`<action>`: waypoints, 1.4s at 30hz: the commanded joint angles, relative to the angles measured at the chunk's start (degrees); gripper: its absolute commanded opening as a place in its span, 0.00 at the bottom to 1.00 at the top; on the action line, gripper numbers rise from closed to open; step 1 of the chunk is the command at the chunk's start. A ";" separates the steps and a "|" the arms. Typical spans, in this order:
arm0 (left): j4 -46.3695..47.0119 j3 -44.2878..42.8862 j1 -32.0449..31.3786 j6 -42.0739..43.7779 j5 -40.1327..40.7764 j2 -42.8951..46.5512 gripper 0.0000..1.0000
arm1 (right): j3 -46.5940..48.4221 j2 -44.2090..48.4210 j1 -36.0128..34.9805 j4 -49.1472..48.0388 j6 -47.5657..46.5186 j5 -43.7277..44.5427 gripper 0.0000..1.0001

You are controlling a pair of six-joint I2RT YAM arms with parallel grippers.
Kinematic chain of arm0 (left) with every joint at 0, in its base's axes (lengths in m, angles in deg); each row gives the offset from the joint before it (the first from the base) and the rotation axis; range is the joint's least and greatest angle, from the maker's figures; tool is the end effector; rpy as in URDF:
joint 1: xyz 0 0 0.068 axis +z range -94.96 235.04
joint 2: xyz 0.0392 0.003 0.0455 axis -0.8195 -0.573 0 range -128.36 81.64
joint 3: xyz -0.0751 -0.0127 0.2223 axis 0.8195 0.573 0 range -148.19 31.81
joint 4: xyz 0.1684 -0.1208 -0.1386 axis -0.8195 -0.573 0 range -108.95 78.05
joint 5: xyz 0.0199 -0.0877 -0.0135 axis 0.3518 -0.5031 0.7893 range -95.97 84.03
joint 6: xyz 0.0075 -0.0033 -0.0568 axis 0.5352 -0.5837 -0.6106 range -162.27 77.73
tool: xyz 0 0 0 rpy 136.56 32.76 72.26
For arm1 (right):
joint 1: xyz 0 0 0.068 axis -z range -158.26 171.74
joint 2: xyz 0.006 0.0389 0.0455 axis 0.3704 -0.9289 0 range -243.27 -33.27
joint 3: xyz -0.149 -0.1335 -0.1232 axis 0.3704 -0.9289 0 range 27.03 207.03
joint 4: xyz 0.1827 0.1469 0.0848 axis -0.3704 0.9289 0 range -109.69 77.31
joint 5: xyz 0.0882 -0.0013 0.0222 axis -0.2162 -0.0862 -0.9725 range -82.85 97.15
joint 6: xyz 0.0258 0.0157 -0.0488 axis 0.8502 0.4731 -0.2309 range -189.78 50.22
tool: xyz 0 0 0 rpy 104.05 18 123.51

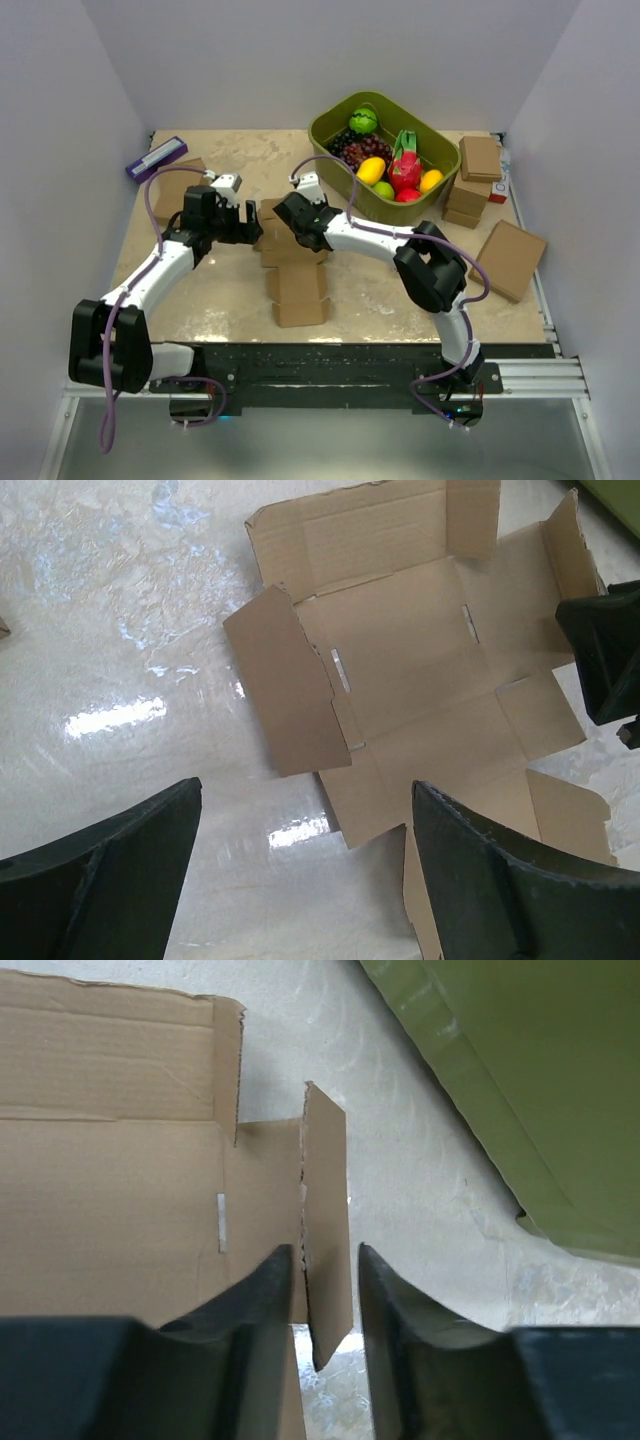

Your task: Fold the paper box

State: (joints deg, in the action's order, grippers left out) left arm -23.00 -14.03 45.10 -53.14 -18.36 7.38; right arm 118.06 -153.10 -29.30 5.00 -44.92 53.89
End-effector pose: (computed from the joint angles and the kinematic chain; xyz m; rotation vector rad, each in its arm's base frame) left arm 0.2737 -0.0569 0.1998 0.0980 2.2755 -0.4366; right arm 0.2900 0.3115 0.1672 -0.1884 2.1609 -0.2962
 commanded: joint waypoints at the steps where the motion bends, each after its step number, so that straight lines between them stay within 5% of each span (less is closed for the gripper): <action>1: 1.64 -1.79 -0.35 1.29 -1.41 -0.18 0.90 | 0.82 2.41 -0.28 -1.75 -1.57 0.81 0.20; 5: 1.73 -1.70 -0.35 1.47 -1.33 -0.71 0.94 | -0.84 3.46 -0.37 -1.23 -2.89 0.98 0.00; 12: 0.07 -2.49 -0.35 2.44 2.18 -0.54 0.96 | -9.45 13.21 -1.78 -0.69 0.62 0.29 0.00; 21: 2.35 -1.35 -2.54 2.08 -4.14 -1.24 1.00 | -13.68 18.58 -3.09 2.38 4.31 1.69 0.00; 33: -0.02 -3.63 -3.16 2.61 -3.54 -13.18 1.00 | -17.98 22.53 -6.43 3.70 10.03 2.13 0.00; 38: -0.11 -3.81 -3.51 2.87 -4.67 -14.07 0.88 | -19.74 24.11 -7.40 4.32 11.87 2.04 0.00; 42: -0.90 -3.64 -4.74 3.58 -2.74 -13.46 0.69 | -20.45 25.17 -7.49 5.37 12.58 2.30 0.00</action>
State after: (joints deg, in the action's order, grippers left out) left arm -23.90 -15.50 41.58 -51.26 -21.96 -7.18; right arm 98.28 -130.46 -36.45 9.50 -35.43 54.11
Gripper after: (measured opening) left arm 0.782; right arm 0.014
